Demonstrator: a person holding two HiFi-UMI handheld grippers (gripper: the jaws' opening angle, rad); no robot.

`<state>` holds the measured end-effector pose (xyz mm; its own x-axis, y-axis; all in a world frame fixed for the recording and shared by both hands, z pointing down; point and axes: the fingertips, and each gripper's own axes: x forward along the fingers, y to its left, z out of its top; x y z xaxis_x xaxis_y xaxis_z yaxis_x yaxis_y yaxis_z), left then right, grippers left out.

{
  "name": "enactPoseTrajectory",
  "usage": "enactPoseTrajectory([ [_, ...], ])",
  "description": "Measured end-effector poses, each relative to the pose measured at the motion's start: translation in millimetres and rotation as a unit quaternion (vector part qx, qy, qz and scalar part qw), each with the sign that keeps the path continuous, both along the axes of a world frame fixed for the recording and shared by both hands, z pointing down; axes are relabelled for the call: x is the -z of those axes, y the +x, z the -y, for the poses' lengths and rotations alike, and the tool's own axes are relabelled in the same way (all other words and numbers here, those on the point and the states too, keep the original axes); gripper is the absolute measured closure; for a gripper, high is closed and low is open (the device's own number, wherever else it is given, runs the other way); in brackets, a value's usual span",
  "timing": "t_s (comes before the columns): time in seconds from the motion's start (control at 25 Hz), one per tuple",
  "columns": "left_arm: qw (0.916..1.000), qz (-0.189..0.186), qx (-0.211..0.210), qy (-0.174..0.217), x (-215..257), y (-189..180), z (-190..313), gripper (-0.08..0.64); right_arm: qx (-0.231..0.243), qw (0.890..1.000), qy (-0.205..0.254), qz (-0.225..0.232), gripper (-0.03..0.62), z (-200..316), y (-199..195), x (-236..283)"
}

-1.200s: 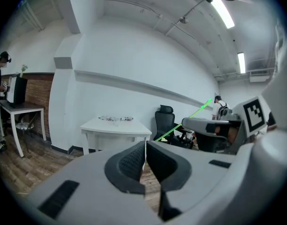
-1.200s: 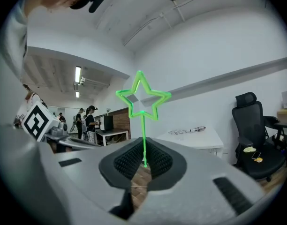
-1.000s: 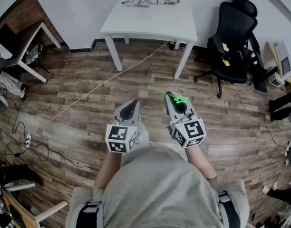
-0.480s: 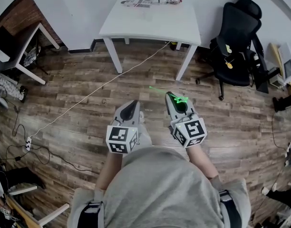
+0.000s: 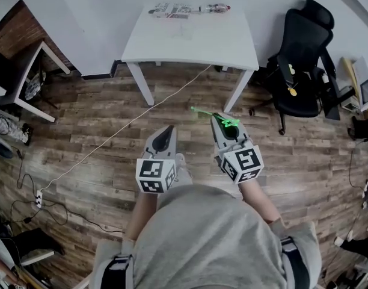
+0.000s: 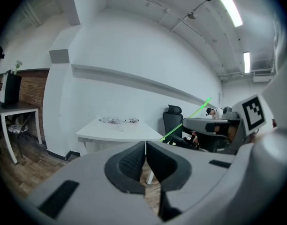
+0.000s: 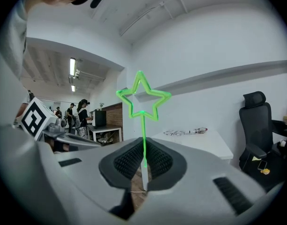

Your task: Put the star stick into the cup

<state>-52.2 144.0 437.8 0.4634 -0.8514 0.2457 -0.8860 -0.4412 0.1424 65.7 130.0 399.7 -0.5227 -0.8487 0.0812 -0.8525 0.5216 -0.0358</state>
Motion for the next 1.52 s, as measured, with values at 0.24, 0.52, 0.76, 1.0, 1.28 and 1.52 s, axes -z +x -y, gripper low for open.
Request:
enactPoseTrajectory([
  [0.24,0.9999,-0.006,-0.016,0.002,11.5,-9.2,67.3,0.549,-0.009,1.0,0.007,-0.011,0.578,65.8,-15.0,12.7],
  [0.52,0.9995,-0.012,-0.03,-0.006,12.5,-23.3,135.2,0.549,-0.016,1.0,0.008,-0.014,0.578,130.3,-37.3,21.5],
  [0.76,0.999,-0.009,-0.042,-0.01,7.3,-35.2,184.7,0.549,-0.028,1.0,0.008,-0.013,0.578,176.7,-48.7,20.7],
  [1.0,0.9985,-0.008,-0.052,-0.014,2.7,-44.4,227.6,0.549,-0.039,0.999,0.004,-0.013,0.577,217.7,-55.9,16.5],
  [1.28,0.9979,-0.005,-0.061,-0.019,-3.1,-51.8,264.1,0.549,-0.055,0.998,0.0,-0.01,0.577,251.3,-59.6,11.6],
  [1.52,0.9974,-0.007,-0.067,-0.024,-7.5,-49.3,278.3,0.549,-0.072,0.997,-0.009,-0.009,0.578,264.7,-50.2,6.3],
])
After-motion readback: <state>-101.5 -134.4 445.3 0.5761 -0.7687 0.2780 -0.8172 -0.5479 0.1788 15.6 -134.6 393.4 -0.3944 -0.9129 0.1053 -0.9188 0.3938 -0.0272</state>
